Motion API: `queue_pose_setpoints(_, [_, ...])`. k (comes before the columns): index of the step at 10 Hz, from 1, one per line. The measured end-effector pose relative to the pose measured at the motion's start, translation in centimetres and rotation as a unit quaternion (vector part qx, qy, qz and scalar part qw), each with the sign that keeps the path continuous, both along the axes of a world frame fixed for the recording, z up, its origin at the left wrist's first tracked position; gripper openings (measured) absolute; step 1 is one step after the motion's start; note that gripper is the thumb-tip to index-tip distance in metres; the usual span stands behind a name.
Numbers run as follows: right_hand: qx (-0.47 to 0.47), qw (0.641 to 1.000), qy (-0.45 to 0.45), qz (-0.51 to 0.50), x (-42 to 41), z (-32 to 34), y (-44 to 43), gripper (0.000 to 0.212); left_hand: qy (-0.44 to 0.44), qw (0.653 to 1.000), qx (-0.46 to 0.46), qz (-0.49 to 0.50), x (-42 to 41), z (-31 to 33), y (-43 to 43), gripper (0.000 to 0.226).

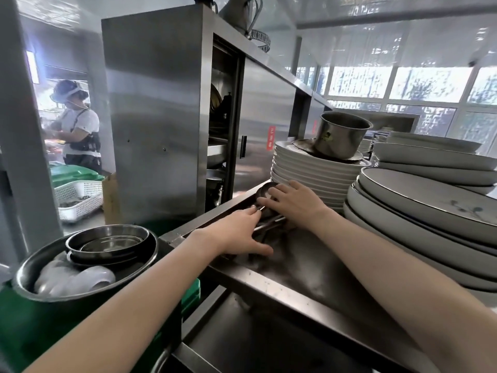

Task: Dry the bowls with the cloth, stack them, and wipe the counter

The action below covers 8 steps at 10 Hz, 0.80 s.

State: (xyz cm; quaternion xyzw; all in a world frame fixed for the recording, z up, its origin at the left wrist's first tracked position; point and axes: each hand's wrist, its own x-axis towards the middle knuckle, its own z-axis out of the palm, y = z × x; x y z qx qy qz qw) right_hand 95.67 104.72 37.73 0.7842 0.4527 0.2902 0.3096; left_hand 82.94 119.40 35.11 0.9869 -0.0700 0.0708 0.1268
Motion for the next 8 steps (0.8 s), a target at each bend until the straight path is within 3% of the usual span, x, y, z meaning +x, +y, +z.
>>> queue_pose_setpoints(1, [-0.002, 1.000, 0.005, -0.004, -0.7, 0.3, -0.4, 0.070, -0.019, 0.999, 0.030, 0.012, 0.9, -0.5, -1.0, 0.084])
queue_pose_setpoints(5, [0.124, 0.990, 0.053, -0.028, -3.6, -0.3, -3.1, 0.049, -0.086, 0.995, 0.051, 0.024, 0.0, -1.2, -1.5, 0.072])
queue_pose_setpoints(7, [0.133, 0.988, 0.062, -0.046, -6.9, 0.4, -3.0, 0.050, -0.086, 0.996, 0.005, 0.005, -1.6, -1.3, -1.4, 0.072])
queue_pose_setpoints(8, [0.145, 0.986, 0.060, -0.053, -8.8, 0.9, -3.1, 0.052, -0.128, 0.992, -0.018, -0.002, -2.7, -0.5, -1.3, 0.058])
